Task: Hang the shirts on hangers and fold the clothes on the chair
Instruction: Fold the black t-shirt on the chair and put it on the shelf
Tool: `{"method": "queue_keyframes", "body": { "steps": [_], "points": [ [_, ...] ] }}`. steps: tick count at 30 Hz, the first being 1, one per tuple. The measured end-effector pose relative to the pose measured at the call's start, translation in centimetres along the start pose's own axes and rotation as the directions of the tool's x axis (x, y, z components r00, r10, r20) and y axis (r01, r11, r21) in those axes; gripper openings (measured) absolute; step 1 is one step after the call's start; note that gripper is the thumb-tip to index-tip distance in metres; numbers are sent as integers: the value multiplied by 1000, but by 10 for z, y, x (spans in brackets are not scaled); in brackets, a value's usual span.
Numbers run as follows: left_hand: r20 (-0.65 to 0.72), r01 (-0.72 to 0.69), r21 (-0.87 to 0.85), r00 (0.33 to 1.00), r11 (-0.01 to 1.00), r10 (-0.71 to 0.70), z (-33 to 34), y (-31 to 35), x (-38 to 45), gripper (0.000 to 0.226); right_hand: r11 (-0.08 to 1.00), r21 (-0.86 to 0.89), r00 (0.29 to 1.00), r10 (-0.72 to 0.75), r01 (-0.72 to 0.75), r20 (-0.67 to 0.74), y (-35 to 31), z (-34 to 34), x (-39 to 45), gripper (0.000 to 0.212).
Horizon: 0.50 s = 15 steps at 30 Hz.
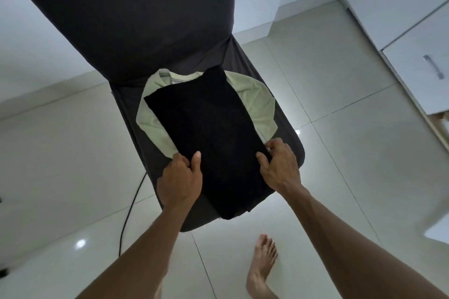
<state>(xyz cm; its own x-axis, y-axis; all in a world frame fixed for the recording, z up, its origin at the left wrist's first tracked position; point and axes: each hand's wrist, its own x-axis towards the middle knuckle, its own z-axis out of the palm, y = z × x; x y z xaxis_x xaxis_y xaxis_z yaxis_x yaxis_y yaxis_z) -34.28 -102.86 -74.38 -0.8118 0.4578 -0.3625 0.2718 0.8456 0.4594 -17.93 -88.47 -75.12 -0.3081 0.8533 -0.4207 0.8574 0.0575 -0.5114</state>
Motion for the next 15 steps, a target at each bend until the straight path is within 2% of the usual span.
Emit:
{"method": "queue_keyframes", "body": {
  "steps": [4,6,11,13,15],
  "points": [
    [-60,204,-47,977,978,-206,31,-9,-59,49,995,79,995,-69,63,67,37,-5,-13,22],
    [-54,302,-127,949,945,-310,51,-4,-83,46,992,110,990,-71,58,123,56,-12,-12,24],
    [10,393,-386,906,835,-422,98,-5,-123,45,993,120,968,-11,-20,251,104,-14,-10,37],
    [7,446,-456,867,770,-498,113,-11,-130,42,989,141,951,1,-47,309,119,-10,-7,42],
    [39,461,-507,857,728,-515,129,-23,-135,41,979,172,919,30,-106,394,135,-2,-2,48]
  ]
}}
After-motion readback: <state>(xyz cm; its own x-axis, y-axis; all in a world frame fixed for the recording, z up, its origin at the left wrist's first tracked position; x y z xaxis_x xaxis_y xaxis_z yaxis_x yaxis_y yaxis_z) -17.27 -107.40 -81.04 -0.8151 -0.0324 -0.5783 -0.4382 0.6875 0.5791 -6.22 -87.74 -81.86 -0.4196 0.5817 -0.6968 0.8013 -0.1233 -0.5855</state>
